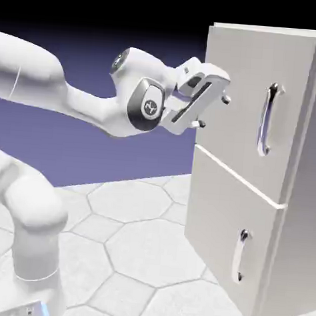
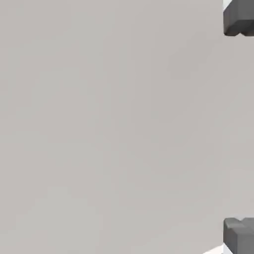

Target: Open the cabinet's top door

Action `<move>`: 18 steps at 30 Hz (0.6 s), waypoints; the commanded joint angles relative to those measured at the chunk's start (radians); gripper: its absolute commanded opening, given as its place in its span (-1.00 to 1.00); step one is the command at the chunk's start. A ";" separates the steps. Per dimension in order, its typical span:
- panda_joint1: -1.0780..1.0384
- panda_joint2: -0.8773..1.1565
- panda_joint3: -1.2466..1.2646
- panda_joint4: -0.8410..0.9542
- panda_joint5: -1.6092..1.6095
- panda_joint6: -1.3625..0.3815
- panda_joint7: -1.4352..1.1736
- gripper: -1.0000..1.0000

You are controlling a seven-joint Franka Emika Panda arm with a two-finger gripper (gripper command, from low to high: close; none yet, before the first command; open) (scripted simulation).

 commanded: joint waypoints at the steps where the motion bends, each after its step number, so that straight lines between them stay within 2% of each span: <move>1: 0.015 -0.014 -0.022 0.007 -0.044 0.000 -0.037 0.00; 18: 0.271 -0.244 -0.389 0.130 -0.783 -0.008 -0.667 0.00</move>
